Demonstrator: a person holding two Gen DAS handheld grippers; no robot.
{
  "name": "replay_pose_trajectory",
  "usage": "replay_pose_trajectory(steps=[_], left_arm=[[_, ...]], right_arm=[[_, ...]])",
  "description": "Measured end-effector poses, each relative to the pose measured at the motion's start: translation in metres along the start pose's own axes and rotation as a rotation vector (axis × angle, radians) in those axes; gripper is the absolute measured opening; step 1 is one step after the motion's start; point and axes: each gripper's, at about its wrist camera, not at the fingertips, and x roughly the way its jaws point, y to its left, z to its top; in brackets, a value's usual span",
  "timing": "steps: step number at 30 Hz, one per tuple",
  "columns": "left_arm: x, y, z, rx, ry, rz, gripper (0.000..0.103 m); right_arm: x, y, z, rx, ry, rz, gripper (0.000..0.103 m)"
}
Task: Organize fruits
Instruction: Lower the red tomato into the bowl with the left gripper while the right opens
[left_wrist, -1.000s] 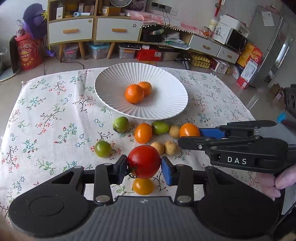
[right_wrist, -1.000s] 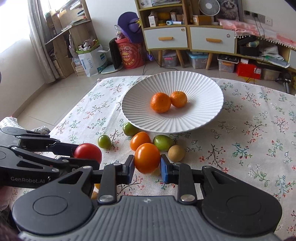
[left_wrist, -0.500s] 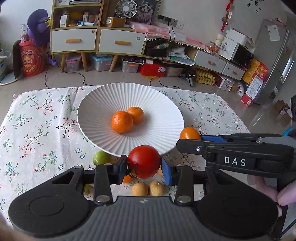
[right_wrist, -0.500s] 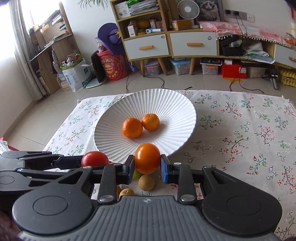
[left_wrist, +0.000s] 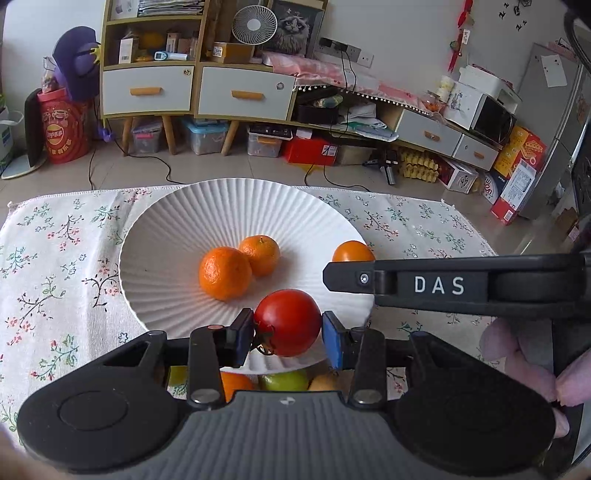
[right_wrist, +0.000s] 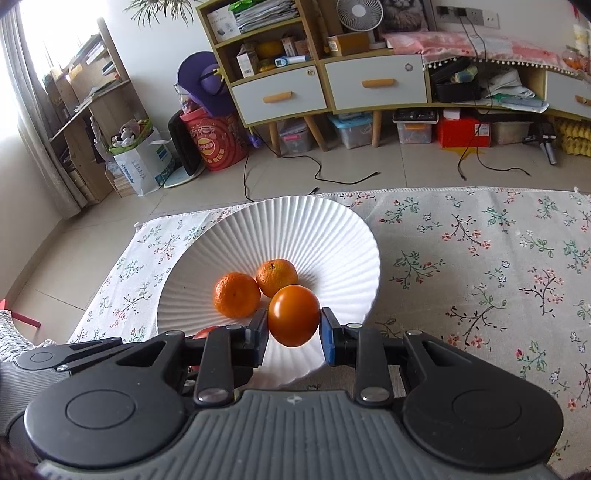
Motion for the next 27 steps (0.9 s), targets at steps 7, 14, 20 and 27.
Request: replay_pose_trajectory(steps=[7,14,20,27], left_arm=[[0.013,0.002,0.003,-0.026,-0.003,0.027,0.037],[0.018,0.001,0.006,-0.028,-0.009,0.051,0.037],[0.019,0.002,0.005,-0.041,-0.016,0.054,0.037],[0.015,-0.001,0.005,-0.010,-0.022,0.057,0.038]], right_arm=[[0.013,-0.003,0.006,0.030,0.005,-0.013,0.026],[0.020,0.002,0.005,0.017,0.018,-0.039,0.026],[0.024,0.005,0.002,0.001,0.022,-0.048,0.026],[0.021,0.008,0.002,-0.013,0.016,-0.049,0.028]])
